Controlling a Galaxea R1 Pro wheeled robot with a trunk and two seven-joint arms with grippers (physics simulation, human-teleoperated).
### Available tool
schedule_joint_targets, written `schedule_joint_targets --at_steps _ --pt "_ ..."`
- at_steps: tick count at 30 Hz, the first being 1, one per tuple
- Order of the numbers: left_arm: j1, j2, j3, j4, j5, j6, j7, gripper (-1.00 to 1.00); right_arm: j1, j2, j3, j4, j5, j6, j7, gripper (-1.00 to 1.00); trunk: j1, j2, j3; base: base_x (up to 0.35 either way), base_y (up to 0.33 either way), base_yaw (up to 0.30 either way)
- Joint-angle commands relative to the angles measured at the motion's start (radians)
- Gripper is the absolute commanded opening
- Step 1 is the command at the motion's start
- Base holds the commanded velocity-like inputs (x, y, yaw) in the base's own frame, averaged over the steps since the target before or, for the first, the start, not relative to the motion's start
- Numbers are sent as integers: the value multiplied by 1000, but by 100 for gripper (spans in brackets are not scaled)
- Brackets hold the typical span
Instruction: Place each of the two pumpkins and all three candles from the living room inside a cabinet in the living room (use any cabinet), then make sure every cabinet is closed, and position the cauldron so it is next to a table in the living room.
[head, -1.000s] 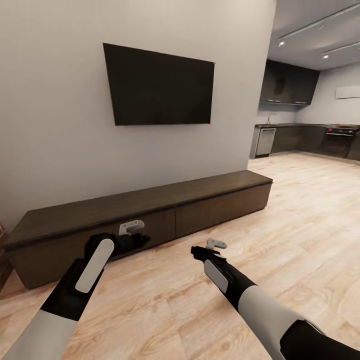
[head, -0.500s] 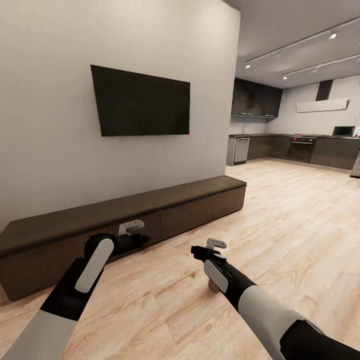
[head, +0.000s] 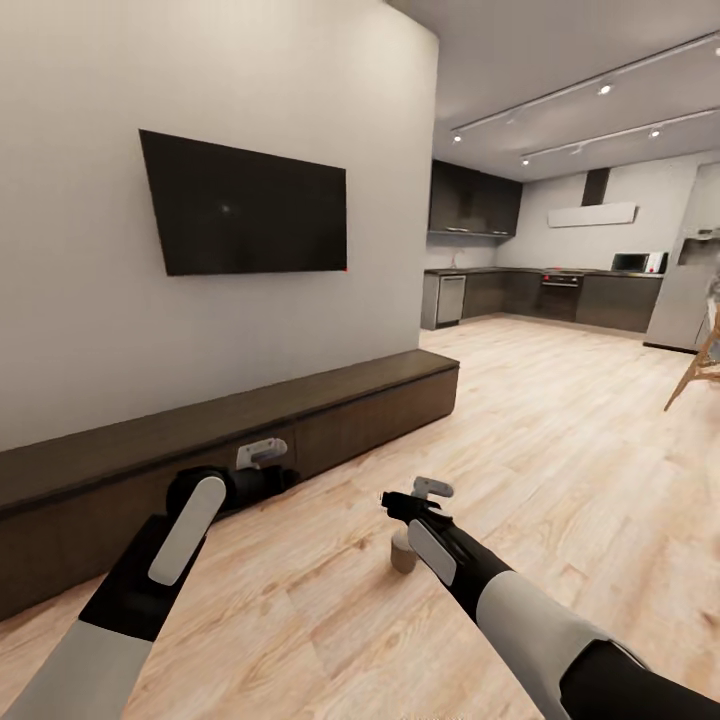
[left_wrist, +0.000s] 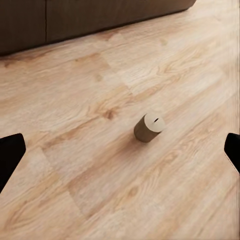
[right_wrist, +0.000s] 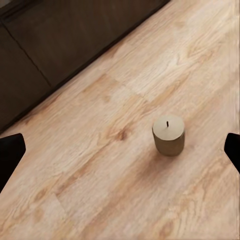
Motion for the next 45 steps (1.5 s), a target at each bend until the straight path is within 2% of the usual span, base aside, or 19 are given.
schedule_joint_targets --at_steps 1,8,16,23,26,28,30,32,39,42,45 --pt "-1 1 -1 -6 10 1 10 100 -1 0 7 -1 -5 3 -8 100 0 -1 -1 -1 0 -293" --pt "-1 2 0 -18 11 1 10 100 -1 0 7 -1 -5 4 -7 100 0 -1 -1 0 0 -294" --pt "-1 1 32 -19 12 1 10 100 -1 0 6 -1 -5 4 -6 100 0 -1 -1 0 0 -294" --pt "-1 1 33 -18 11 1 9 100 -1 -1 5 -1 -5 9 64 100 0 -1 -1 0 0 -294" --pt "-1 1 33 -18 11 1 9 100 -1 -1 4 -1 -5 9 71 100 0 -1 -1 0 0 -294" --pt "-1 1 34 -17 11 1 9 100 -1 -1 -18 -1 -4 9 73 100 0 -1 -1 0 0 -294" --pt "-1 1 34 -17 11 1 9 100 -1 -1 -75 -1 -3 11 76 100 0 -1 -1 0 0 -294" --pt "-1 1 34 -17 11 1 9 100 -1 -1 -102 -1 -2 12 77 100 0 -1 -1 0 0 -294" --pt "-1 1 34 -17 12 1 9 100 -1 -8 -123 -1 -4 15 75 100 0 -1 -1 0 0 -294" --pt "-1 1 34 -17 12 1 9 100 -1 -16 -125 0 -30 17 74 100 0 -1 -1 0 0 -294" --pt "-1 1 35 -16 12 1 9 100 -1 -21 -125 -1 -103 16 71 100 0 -1 -1 0 0 -294"
